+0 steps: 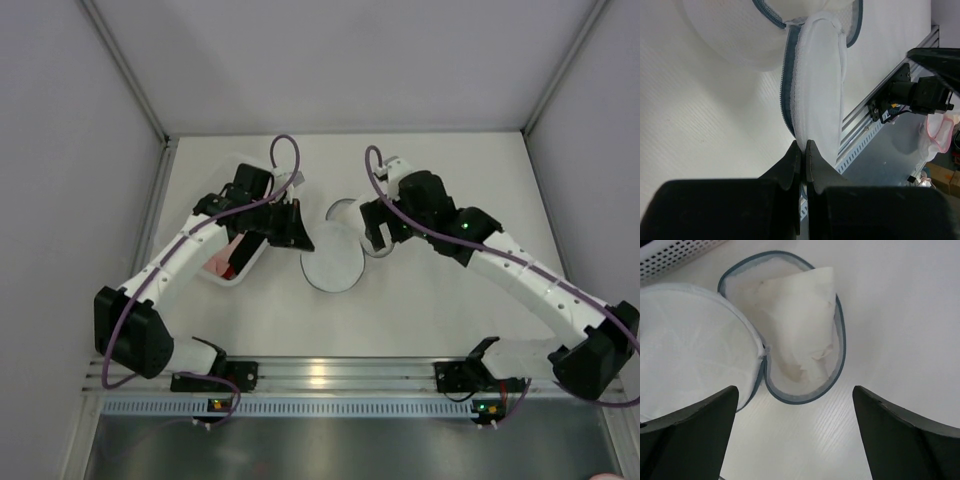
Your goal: Place the bra in the laundry bag and zip it closed
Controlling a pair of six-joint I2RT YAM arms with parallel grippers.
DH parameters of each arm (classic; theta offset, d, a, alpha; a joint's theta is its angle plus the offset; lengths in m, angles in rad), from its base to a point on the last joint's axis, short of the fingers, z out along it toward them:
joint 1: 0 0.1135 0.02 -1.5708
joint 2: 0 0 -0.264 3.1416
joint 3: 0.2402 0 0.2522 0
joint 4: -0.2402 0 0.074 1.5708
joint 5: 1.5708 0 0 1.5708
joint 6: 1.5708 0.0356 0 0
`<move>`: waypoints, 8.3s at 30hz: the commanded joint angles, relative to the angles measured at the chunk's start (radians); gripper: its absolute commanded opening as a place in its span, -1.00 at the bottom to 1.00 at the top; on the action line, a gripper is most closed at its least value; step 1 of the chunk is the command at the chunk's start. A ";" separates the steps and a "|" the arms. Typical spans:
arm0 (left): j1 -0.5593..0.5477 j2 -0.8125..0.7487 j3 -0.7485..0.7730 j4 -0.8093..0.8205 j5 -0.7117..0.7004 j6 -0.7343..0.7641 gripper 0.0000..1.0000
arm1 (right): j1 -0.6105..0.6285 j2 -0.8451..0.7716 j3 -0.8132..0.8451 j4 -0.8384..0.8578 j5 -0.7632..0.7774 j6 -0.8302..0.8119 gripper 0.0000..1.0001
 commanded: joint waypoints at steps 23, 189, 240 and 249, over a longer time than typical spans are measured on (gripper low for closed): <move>0.013 -0.034 0.018 0.006 0.016 0.000 -1.00 | -0.220 0.122 -0.109 0.207 -0.039 0.093 0.10; -0.062 0.317 -0.163 1.072 -0.372 -0.486 -0.14 | -0.231 0.296 -0.033 0.787 -0.392 0.422 -1.00; 0.079 -0.093 -0.304 0.720 -0.480 -0.302 -1.00 | -0.257 0.248 -0.135 0.675 -0.222 0.341 0.58; 0.115 -0.064 -0.304 0.678 -0.442 -0.244 -1.00 | -0.264 0.231 -0.092 0.776 -0.362 0.257 0.54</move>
